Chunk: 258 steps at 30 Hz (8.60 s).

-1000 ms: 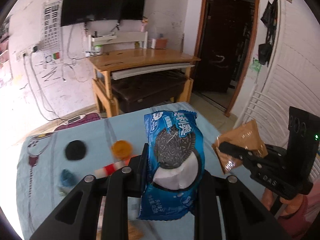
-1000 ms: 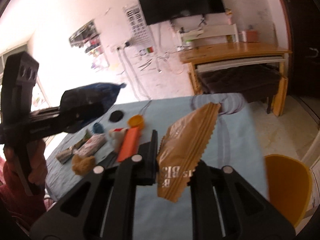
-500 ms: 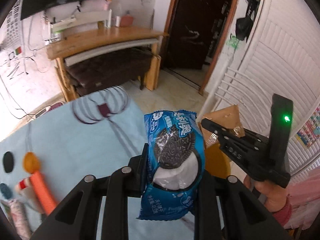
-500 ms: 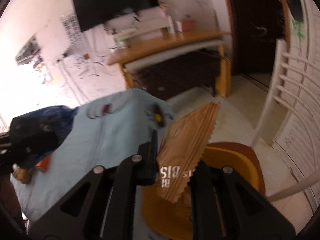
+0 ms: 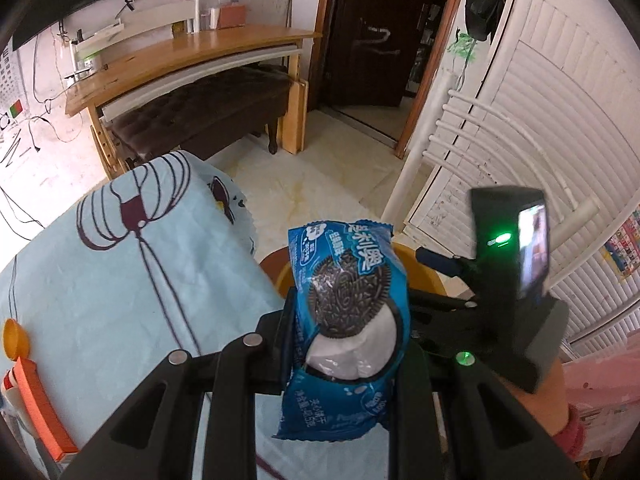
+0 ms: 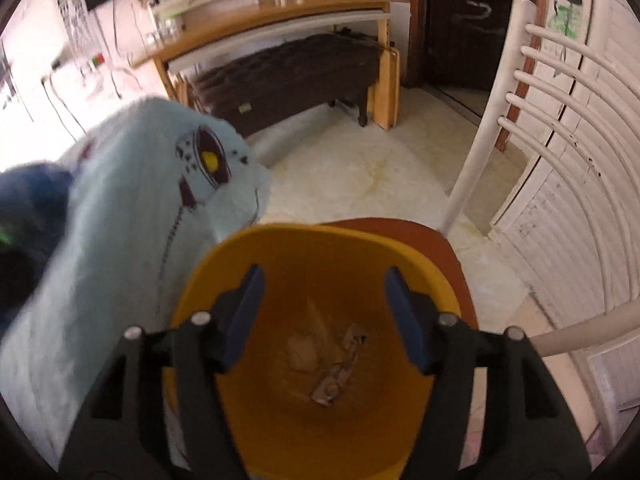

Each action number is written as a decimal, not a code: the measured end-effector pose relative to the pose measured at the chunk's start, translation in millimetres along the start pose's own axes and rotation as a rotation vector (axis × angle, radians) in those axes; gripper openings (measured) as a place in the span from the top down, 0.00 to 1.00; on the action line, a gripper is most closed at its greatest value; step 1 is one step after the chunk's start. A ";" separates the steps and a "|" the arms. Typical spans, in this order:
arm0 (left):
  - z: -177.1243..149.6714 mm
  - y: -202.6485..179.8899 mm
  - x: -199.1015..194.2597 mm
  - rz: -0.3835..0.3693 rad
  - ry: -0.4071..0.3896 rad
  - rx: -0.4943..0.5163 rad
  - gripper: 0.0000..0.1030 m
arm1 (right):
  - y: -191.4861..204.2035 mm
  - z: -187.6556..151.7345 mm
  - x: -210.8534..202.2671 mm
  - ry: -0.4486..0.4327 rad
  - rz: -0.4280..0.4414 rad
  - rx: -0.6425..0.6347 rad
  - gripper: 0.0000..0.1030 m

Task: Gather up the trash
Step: 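Carry both wrappers to the orange wastebasket and open both tools over it, then grasp the green-white packet with the left tool while the right tool grasps the orange box, then carry both items to the orange wastebasket and open both tools to drop them, then grasp the blue knitted cloth with the left tool while the right tool grasps the white funnel cup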

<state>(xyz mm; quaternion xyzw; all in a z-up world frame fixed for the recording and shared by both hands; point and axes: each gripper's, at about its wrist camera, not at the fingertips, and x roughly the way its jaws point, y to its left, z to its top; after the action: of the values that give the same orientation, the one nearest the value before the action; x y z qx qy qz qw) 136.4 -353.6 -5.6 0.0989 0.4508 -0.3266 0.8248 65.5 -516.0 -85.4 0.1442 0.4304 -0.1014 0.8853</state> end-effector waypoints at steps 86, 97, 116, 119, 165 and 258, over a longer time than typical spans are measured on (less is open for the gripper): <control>-220.7 318.8 -184.2 0.343 -0.037 -0.173 0.11 | 326.0 -53.6 -60.1 -0.060 0.259 -0.548 0.22; -220.3 302.7 -179.9 0.309 -0.040 -0.145 0.53 | 341.2 -58.1 -59.1 -0.051 0.270 -0.585 0.25; -241.3 298.7 -207.7 0.289 -0.130 -0.237 0.77 | 341.0 -57.7 -51.9 0.000 0.304 -0.580 0.79; -238.0 296.8 -216.0 0.294 -0.152 -0.241 0.77 | 334.1 -55.2 -57.0 -0.015 0.316 -0.564 0.79; -3.0 -17.0 -84.2 0.044 -0.117 0.204 0.77 | -1.6 10.5 -122.8 -0.295 0.167 0.015 0.78; -127.0 353.7 -133.8 0.348 -0.009 -0.443 0.29 | 362.9 -37.0 -55.1 0.002 0.399 -0.598 0.39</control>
<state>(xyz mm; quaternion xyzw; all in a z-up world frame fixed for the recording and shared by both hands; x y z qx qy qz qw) 221.4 36.1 -16.8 -0.0092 0.4837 -0.0741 0.8720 115.0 -159.9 -2.6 -0.0401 0.4053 0.2041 0.8902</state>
